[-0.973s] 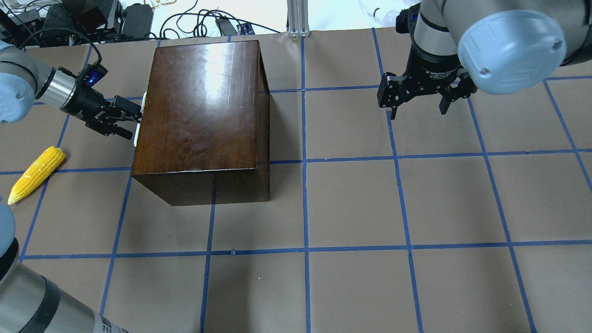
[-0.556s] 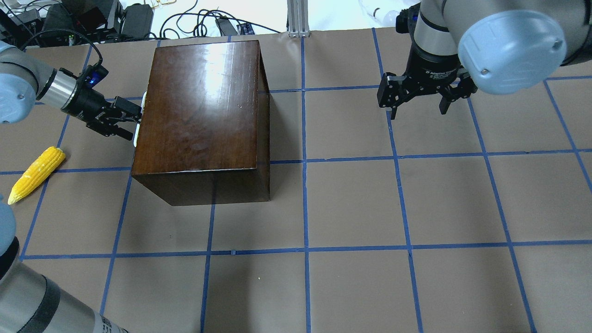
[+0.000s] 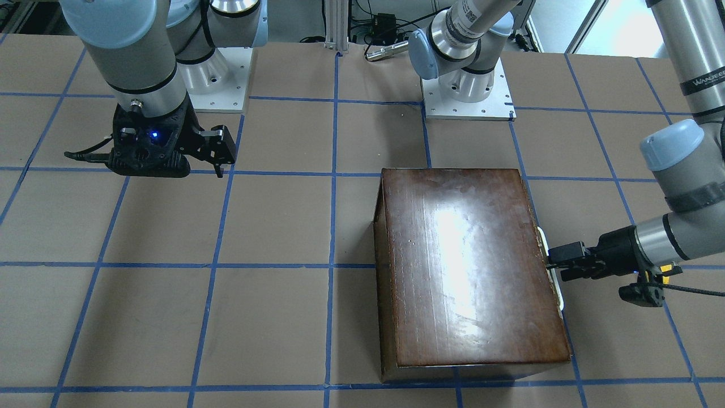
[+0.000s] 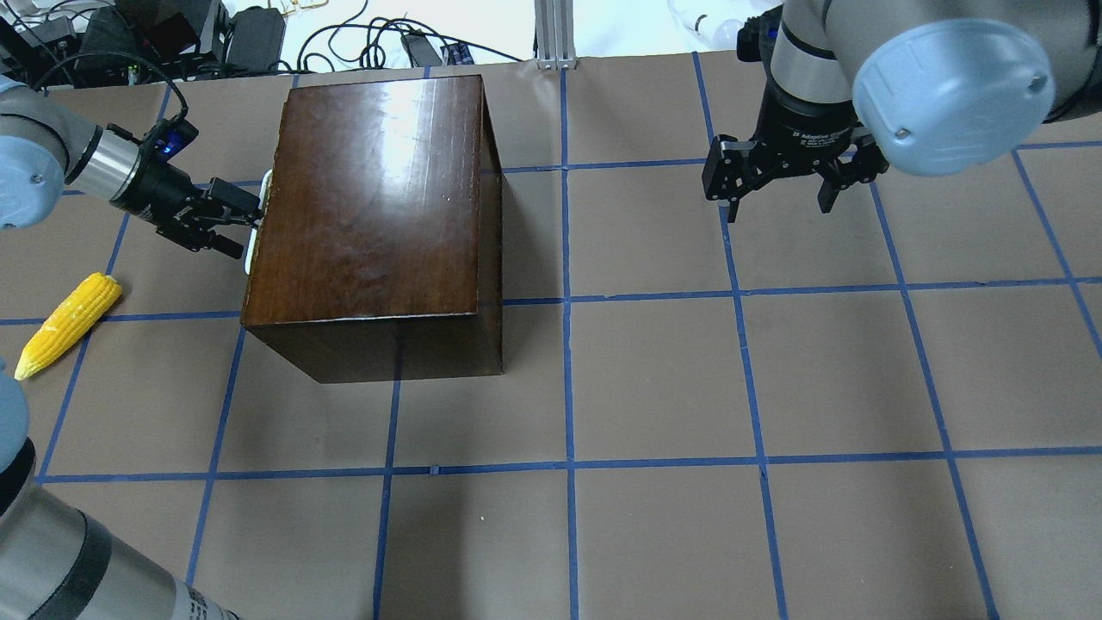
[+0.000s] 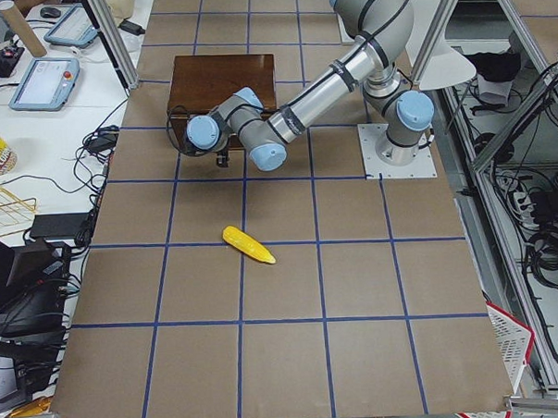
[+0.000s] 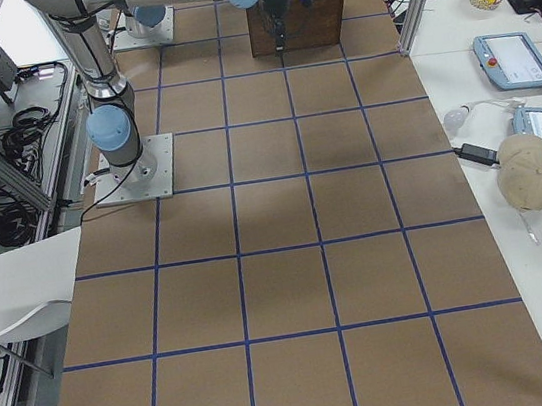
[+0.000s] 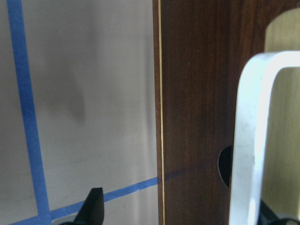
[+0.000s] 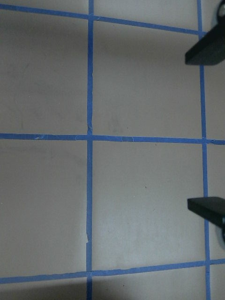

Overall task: Open drawer and put corn inside
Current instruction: 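Pull the drawer handle away from the cabinet with the left gripper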

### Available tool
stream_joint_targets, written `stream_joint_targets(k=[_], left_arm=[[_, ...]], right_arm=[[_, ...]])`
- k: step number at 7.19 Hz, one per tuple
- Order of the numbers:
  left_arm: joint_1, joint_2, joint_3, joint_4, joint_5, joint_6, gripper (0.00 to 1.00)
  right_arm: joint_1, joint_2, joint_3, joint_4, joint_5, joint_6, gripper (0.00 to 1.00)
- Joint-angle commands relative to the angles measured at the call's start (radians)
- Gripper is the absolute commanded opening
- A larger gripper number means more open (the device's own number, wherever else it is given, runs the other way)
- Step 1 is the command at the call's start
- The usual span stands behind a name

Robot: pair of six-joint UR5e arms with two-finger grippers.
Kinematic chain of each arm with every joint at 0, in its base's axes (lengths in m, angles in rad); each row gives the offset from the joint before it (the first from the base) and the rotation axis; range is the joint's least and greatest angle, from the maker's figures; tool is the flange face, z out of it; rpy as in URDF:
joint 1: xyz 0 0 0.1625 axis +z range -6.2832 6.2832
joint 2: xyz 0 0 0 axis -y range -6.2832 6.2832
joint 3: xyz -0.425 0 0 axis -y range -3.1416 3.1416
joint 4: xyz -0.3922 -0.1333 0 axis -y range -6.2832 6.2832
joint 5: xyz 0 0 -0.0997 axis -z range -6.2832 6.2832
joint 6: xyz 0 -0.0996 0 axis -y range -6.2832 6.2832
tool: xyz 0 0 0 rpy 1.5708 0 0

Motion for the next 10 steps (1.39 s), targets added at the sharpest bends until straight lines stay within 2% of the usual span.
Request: stream_joint_targets(k=[1, 10], left_arm=[[0.004, -0.001, 0.006, 0.002, 0.002, 0.000, 1.00], [0.067, 0.000, 0.012, 0.002, 0.002, 0.000, 1.00]], right_arm=[[0.000, 0.000, 0.000, 0.001, 0.000, 0.000, 1.00], [0.000, 0.000, 0.000, 0.001, 0.002, 0.000, 1.00]])
